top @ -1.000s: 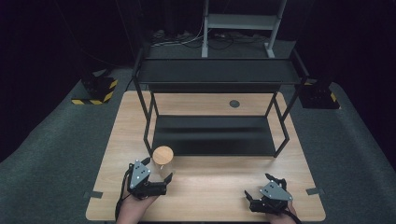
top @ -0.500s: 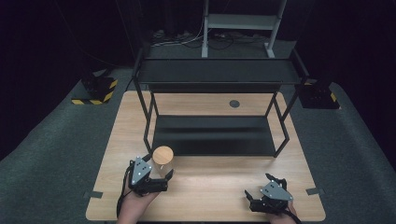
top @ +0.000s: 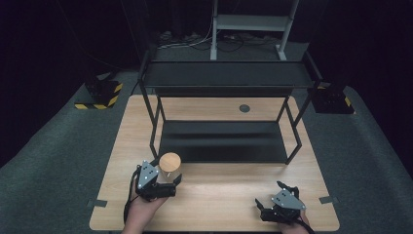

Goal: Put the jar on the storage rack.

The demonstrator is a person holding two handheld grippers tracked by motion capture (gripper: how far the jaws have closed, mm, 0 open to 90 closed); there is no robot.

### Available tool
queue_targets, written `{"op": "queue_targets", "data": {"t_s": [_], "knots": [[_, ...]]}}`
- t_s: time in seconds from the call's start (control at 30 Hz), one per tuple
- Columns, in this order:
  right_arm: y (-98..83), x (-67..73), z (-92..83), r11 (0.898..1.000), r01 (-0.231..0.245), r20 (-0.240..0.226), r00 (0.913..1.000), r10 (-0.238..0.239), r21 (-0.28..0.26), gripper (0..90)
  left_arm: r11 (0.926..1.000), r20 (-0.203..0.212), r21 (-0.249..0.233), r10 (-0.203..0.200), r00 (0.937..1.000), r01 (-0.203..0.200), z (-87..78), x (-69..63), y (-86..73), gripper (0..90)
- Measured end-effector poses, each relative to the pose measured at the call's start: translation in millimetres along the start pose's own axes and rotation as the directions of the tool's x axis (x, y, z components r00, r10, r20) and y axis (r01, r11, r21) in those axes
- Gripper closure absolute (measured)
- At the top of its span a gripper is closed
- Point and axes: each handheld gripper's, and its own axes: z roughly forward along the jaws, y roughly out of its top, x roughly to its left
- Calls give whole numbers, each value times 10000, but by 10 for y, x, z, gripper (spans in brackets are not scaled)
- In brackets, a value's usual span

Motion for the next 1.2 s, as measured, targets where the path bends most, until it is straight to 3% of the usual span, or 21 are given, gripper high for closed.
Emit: {"op": "queue_targets", "data": {"t_s": [1.2], "knots": [[0,0,-1,10000,12,-45,10000,-12,-21,6,9991,23,-288,-308,9995,308,127,47,-43,25]]}}
